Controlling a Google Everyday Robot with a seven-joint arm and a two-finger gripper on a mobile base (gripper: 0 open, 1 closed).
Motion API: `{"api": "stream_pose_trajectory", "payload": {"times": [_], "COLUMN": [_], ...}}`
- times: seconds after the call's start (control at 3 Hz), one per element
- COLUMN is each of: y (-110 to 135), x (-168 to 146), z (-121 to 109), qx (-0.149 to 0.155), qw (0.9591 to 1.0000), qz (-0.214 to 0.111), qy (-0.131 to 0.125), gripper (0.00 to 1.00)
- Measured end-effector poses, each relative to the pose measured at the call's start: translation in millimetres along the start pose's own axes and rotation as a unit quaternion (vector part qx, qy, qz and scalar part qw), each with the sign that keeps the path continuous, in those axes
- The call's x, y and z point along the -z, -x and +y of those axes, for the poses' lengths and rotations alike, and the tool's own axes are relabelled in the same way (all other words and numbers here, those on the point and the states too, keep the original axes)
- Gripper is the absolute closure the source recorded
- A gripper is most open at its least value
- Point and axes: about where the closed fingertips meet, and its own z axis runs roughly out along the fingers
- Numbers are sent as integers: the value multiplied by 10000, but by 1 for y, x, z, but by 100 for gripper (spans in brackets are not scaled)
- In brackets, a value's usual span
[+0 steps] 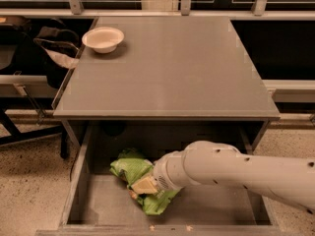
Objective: Pick green rice chip bag from top drawer and place on counter
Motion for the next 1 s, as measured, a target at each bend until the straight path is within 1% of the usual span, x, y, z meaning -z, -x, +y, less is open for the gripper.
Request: {"api": "stream_pose_trajectory", "payload": {"times": [0.67, 1.0], "y": [0, 0], "x": [0, 0], "z": [0, 0], "qx": [0, 0], "qw": [10000, 10000], "qz": [0, 0], "qy": [0, 0], "gripper": [96, 100]}}
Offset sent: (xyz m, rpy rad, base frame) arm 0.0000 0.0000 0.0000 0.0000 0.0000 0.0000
